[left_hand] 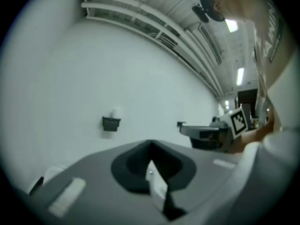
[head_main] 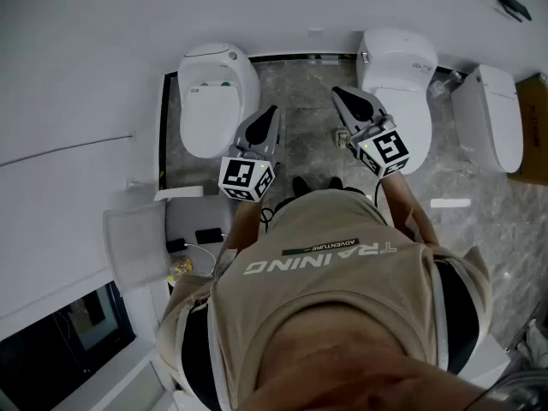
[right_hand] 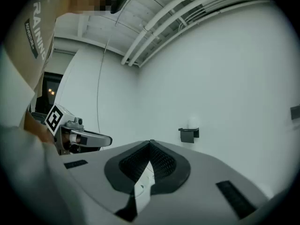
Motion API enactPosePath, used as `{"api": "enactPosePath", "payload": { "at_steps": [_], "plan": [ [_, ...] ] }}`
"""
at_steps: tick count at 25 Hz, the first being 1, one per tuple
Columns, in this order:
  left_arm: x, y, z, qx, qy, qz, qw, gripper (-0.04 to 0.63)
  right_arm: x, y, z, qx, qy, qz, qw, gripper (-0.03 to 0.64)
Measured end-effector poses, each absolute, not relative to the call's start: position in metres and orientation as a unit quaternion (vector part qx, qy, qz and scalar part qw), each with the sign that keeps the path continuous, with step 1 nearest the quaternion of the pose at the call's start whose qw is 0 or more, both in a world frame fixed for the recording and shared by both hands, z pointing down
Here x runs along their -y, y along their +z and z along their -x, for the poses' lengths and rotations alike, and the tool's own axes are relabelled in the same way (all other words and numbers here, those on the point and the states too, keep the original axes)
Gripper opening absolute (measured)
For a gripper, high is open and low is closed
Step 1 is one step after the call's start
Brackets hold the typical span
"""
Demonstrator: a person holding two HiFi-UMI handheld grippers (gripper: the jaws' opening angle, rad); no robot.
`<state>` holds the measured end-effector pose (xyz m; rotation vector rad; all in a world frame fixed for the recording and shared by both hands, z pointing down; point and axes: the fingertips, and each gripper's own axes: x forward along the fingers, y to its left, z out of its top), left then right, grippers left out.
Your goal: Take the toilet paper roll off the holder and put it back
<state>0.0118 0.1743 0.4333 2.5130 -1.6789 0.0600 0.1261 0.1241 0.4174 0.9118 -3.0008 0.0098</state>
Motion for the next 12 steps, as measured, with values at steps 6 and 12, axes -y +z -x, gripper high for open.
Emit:
{"api": "enactPosePath", "payload": {
  "at_steps": [6, 12],
  "plan": [
    [-0.163, 0.434, 0.018, 0.555, 0.013, -0.830, 0.056, 0.000, -0.116, 0.420, -0.092, 0.958, 0.000, -0.286, 0.006, 0.013],
    [-0.148, 0.442, 0.048, 0.551, 0.006, -0.832, 0.058, 0.000, -0.100, 0.425, -0.069, 0.954, 0.001, -0.298, 0.011, 0.012]
  ]
}}
